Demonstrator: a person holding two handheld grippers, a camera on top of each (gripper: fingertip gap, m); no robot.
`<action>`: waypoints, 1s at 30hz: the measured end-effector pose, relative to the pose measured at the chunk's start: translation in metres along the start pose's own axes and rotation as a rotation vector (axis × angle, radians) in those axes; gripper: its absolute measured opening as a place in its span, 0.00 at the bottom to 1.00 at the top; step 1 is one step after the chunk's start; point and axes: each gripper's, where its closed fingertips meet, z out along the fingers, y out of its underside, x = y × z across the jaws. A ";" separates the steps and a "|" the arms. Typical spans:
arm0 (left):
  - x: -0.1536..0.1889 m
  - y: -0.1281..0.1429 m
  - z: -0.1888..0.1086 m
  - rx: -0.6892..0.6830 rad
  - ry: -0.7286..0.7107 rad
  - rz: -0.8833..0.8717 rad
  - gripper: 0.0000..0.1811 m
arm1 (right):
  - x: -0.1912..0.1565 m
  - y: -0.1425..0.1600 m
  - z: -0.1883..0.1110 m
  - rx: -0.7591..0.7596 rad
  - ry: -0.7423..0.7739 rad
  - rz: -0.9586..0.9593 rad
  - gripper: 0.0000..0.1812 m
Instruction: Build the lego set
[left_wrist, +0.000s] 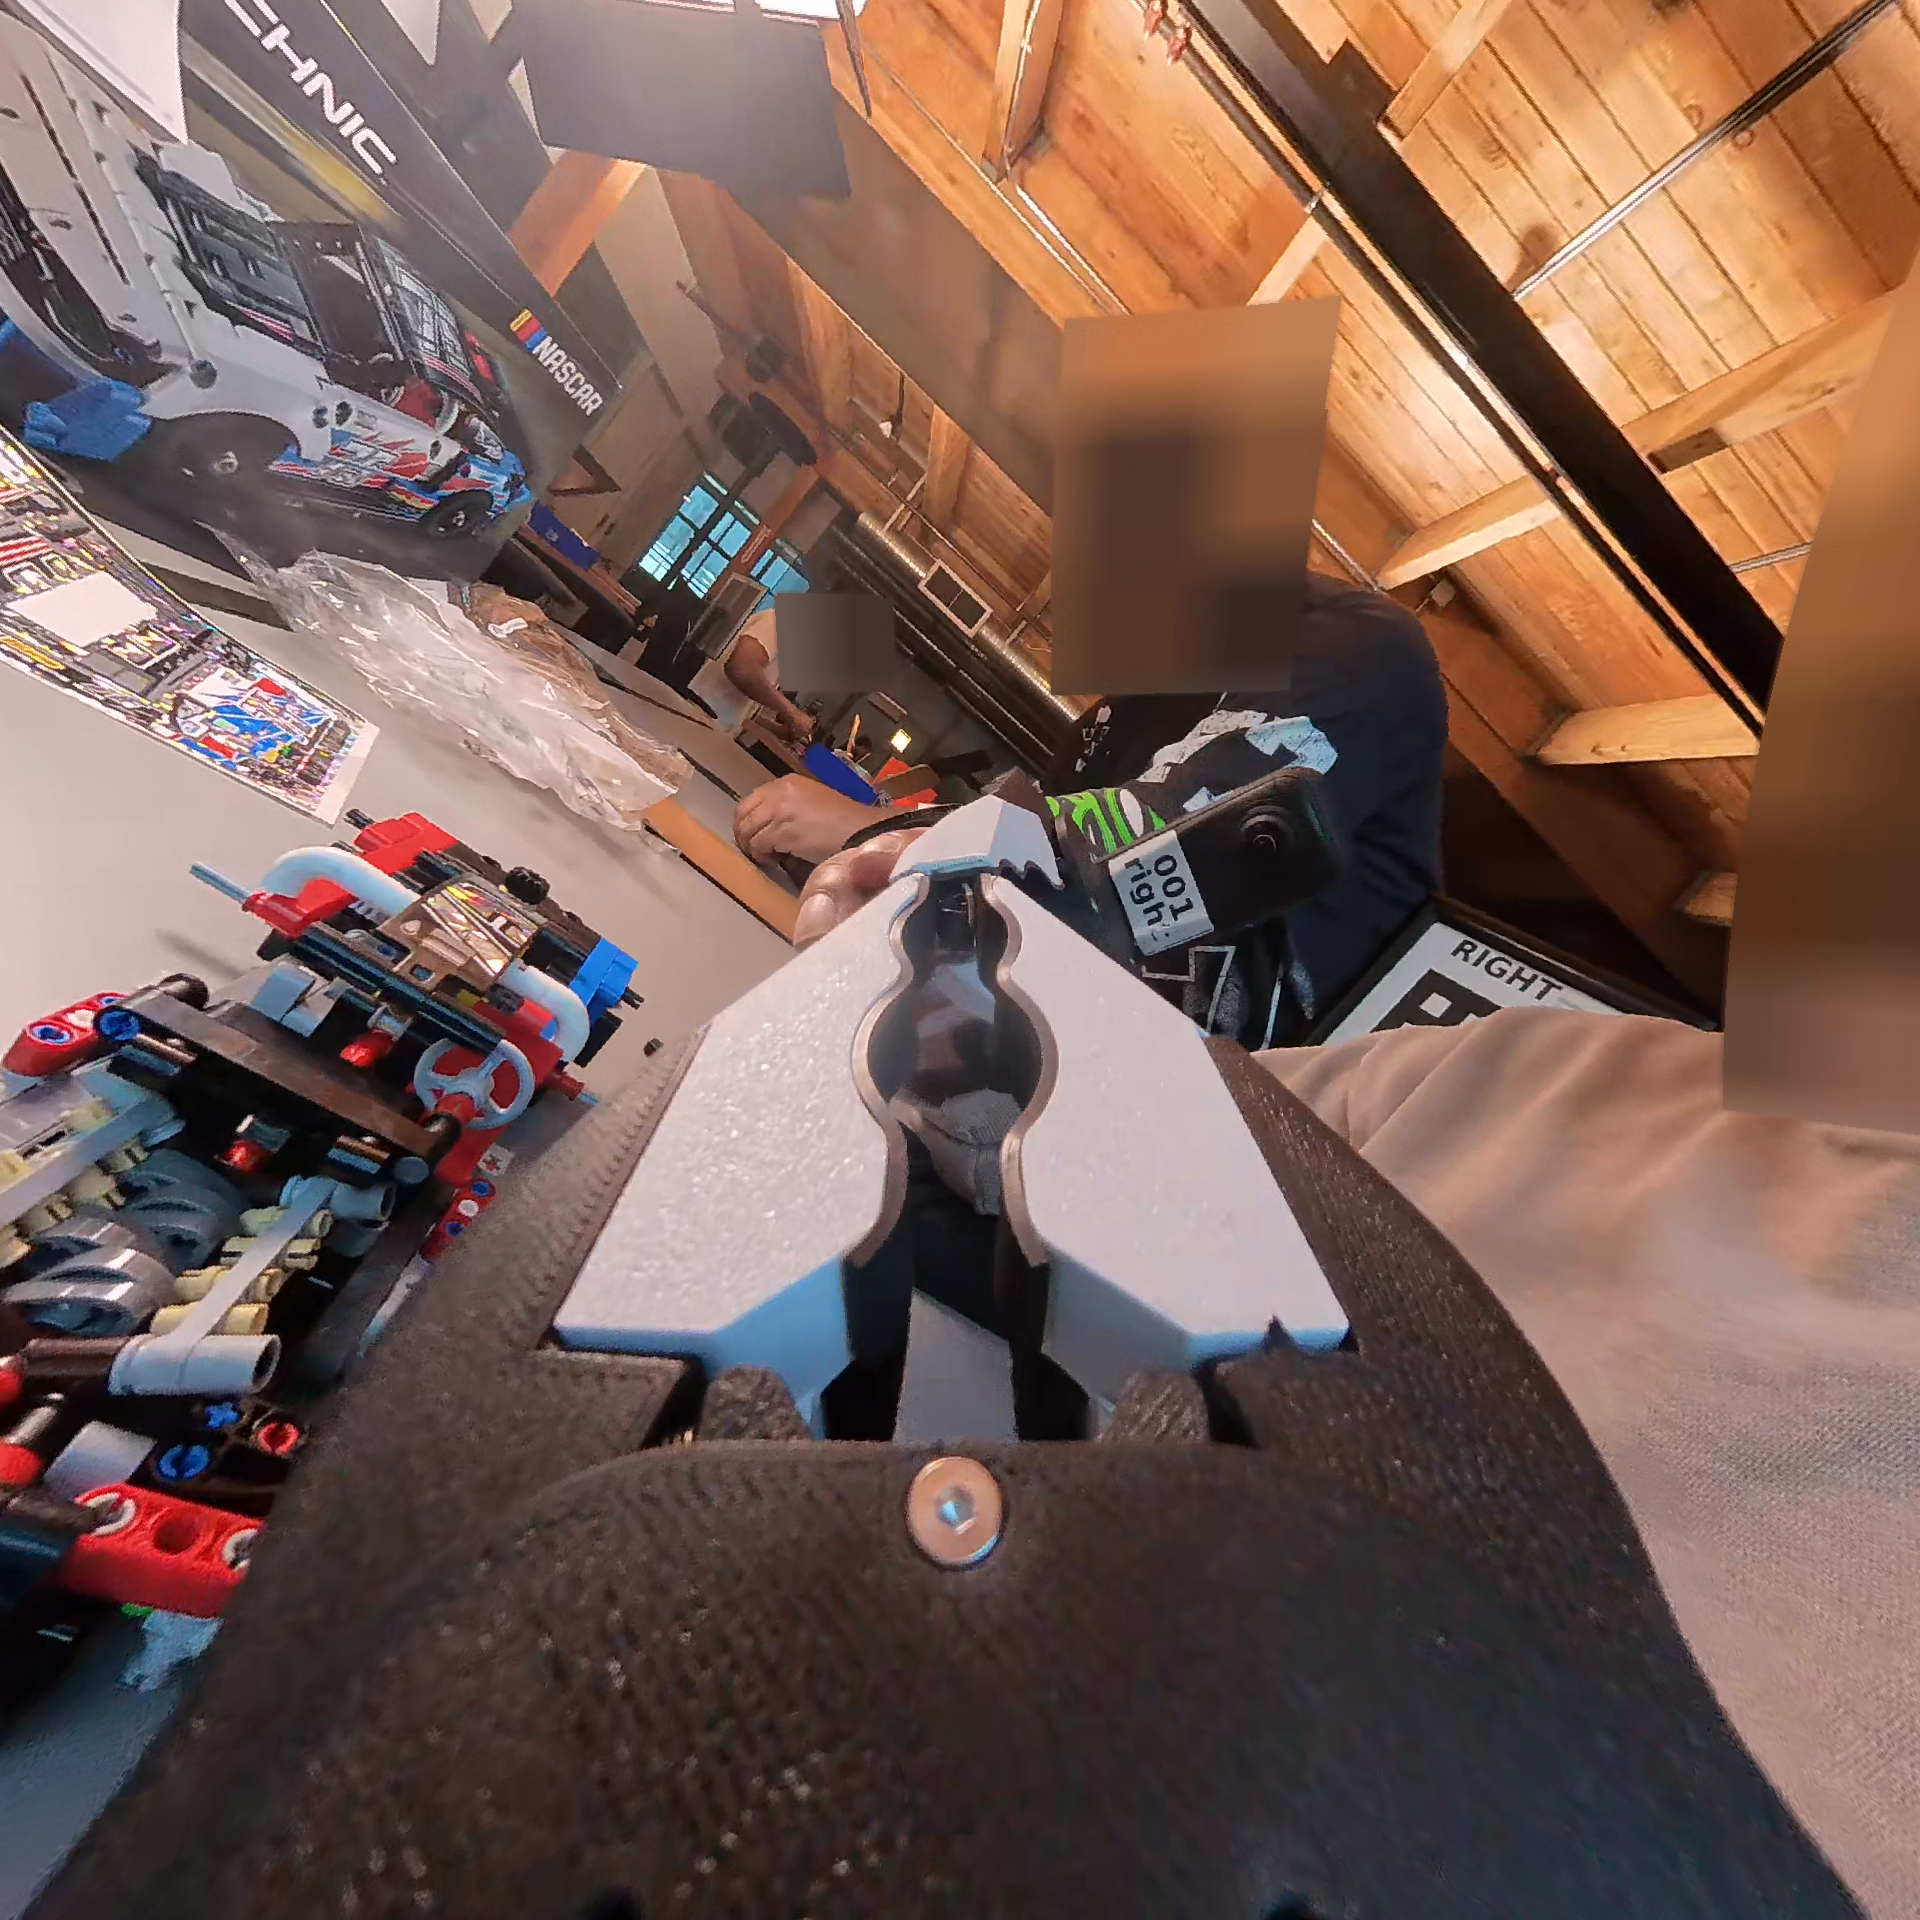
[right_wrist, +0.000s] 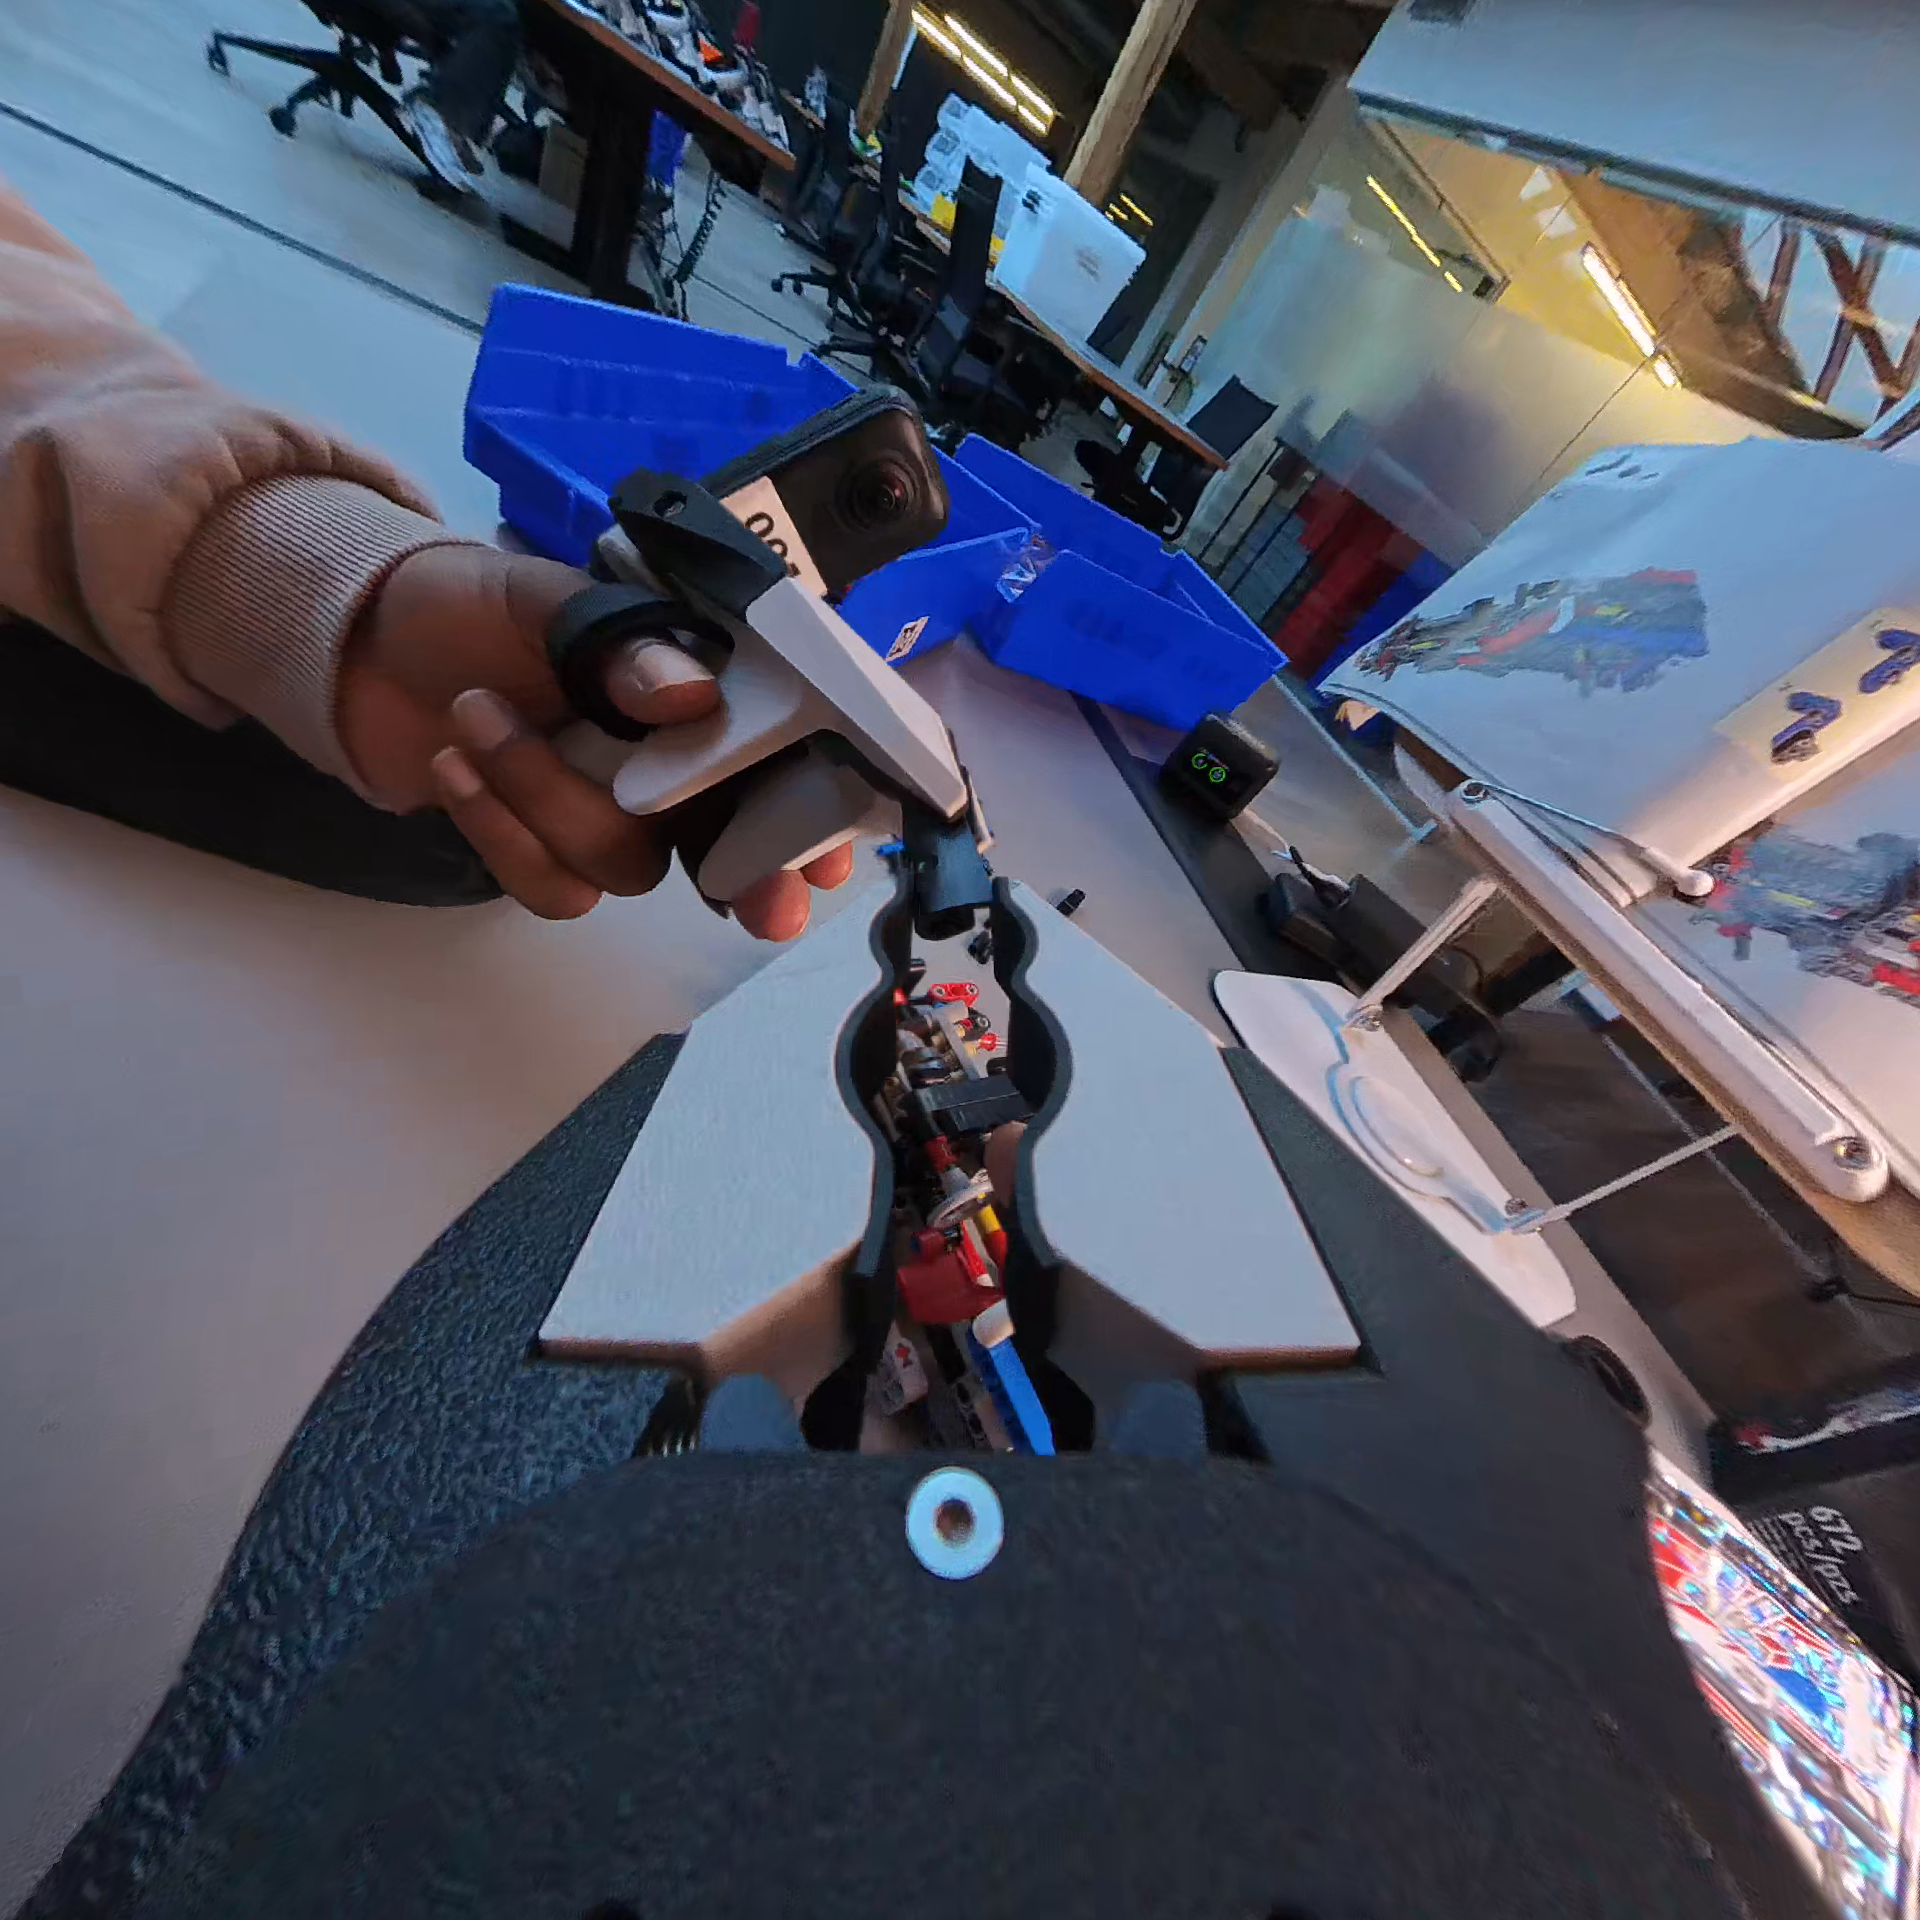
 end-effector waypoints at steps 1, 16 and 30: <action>-0.001 0.000 0.000 0.001 -0.002 -0.007 0.02 | 0.000 0.001 0.000 -0.001 0.001 -0.007 0.07; -0.004 0.015 0.004 -0.098 -0.009 -0.015 0.03 | -0.007 0.008 -0.011 0.002 -0.286 0.232 0.06; -0.013 0.004 -0.003 -0.086 -0.085 0.107 0.06 | 0.008 0.005 -0.025 0.042 -0.290 0.330 0.06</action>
